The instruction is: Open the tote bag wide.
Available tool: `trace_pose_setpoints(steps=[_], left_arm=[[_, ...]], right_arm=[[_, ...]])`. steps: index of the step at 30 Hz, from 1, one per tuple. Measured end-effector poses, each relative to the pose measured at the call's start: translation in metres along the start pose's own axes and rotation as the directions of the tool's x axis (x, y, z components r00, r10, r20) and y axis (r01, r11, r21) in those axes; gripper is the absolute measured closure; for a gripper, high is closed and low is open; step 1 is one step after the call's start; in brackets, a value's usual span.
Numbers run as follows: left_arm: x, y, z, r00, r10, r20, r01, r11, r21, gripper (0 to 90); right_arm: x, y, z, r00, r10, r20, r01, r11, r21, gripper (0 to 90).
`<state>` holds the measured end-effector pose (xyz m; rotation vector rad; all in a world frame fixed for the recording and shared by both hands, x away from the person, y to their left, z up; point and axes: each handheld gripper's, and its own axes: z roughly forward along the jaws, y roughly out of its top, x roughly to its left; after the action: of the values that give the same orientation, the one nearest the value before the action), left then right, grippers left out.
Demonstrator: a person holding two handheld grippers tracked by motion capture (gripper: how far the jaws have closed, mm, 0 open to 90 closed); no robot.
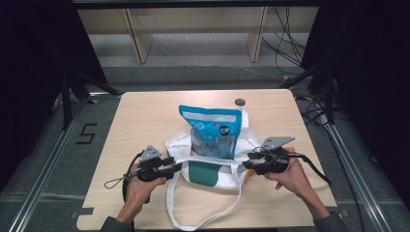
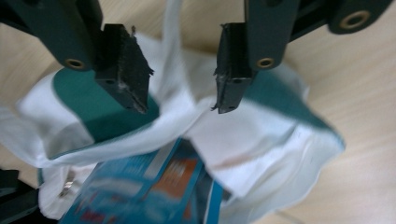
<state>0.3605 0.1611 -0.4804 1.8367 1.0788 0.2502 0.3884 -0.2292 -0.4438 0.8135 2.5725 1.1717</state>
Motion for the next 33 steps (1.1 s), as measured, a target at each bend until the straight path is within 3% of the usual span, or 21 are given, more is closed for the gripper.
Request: trace_pose_setpoints(steps=[1, 2, 4, 7, 8, 10, 11, 12, 17, 18, 19, 22, 23, 27, 28, 31, 33], left_arm=[[0.0, -0.003, 0.005, 0.9999, -0.011, 0.007, 0.011, 0.9999, 0.003, 52.0], [0.002, -0.006, 0.009, 0.9997, 0.024, 0.005, -0.024, 0.9994, 0.026, 52.6], [0.0, -0.009, 0.023, 0.9998, 0.02, 0.003, -0.02, 0.9979, 0.061, 53.6], [0.0, -0.011, 0.035, 0.9989, 0.047, -0.001, -0.047, 0.9952, 0.086, 59.7], [0.001, -0.011, 0.04, 0.9994, 0.035, 0.002, -0.035, 0.996, 0.083, 62.0], [0.002, -0.01, 0.048, 0.9998, 0.005, -0.017, -0.004, 0.9978, 0.066, 64.1], [0.002, -0.009, 0.05, 0.9998, 0.001, -0.021, 0.0, 0.9981, 0.062, 64.1], [0.005, -0.006, 0.052, 0.9993, 0.023, -0.028, -0.021, 0.9973, 0.071, 64.4], [0.007, 0.002, 0.067, 0.9981, -0.007, -0.06, 0.009, 0.9993, 0.037, 66.0], [0.009, 0.004, 0.068, 0.998, 0.01, -0.063, -0.007, 0.9987, 0.051, 66.0], [0.009, 0.005, 0.071, 0.9978, -0.018, -0.064, 0.021, 0.9991, 0.038, 66.0], [0.012, 0.007, 0.075, 0.9977, -0.017, -0.066, 0.019, 0.9992, 0.036, 65.9], [0.013, 0.008, 0.075, 0.9979, -0.006, -0.064, 0.01, 0.9983, 0.058, 65.9], [0.012, 0.007, 0.073, 0.9983, -0.016, -0.056, 0.019, 0.9985, 0.051, 66.0], [0.012, 0.007, 0.073, 0.9978, -0.034, -0.057, 0.036, 0.9988, 0.034, 65.6], [0.011, 0.008, 0.068, 0.9981, -0.035, -0.052, 0.036, 0.9991, 0.025, 63.0], [0.01, 0.009, 0.062, 0.9989, -0.025, -0.039, 0.026, 0.9994, 0.023, 60.5]], right_arm=[[0.003, -0.002, 0.005, 0.9999, 0.013, 0.007, -0.013, 1.0, 0.001, 57.4], [0.002, -0.002, 0.008, 0.9997, -0.022, 0.013, 0.022, 0.999, 0.026, 58.5], [0.005, -0.006, 0.019, 0.9981, -0.058, 0.024, 0.056, 0.996, 0.073, 60.8], [0.007, -0.016, 0.039, 0.9978, -0.061, 0.026, 0.057, 0.991, 0.121, 63.6], [0.007, -0.018, 0.044, 0.9978, -0.058, 0.032, 0.053, 0.99, 0.127, 65.8], [0.005, -0.017, 0.049, 0.997, -0.068, 0.036, 0.063, 0.99, 0.122, 68.2], [0.004, -0.016, 0.05, 0.9962, -0.073, 0.049, 0.066, 0.989, 0.13, 68.6], [0.003, -0.015, 0.052, 0.9956, -0.066, 0.066, 0.057, 0.99, 0.13, 69.0], [-0.012, -0.008, 0.06, 0.9907, -0.068, 0.118, 0.053, 0.991, 0.124, 70.2], [-0.015, -0.007, 0.061, 0.99, -0.07, 0.123, 0.055, 0.991, 0.123, 70.1], [-0.018, -0.006, 0.062, 0.9905, -0.061, 0.124, 0.046, 0.992, 0.118, 70.2], [-0.026, -0.004, 0.065, 0.9889, -0.05, 0.14, 0.035, 0.993, 0.113, 70.1], [-0.028, -0.003, 0.066, 0.9871, -0.054, 0.151, 0.037, 0.993, 0.112, 70.1], [-0.03, -0.003, 0.064, 0.9904, -0.038, 0.132, 0.023, 0.993, 0.114, 69.6], [-0.03, -0.004, 0.065, 0.99, -0.035, 0.137, 0.022, 0.996, 0.091, 69.2], [-0.032, -0.002, 0.06, 0.9917, 0.002, 0.129, -0.009, 0.998, 0.061, 67.7], [-0.033, 0.0, 0.052, 0.9925, -0.001, 0.122, -0.003, 1.0, 0.031, 64.8]])
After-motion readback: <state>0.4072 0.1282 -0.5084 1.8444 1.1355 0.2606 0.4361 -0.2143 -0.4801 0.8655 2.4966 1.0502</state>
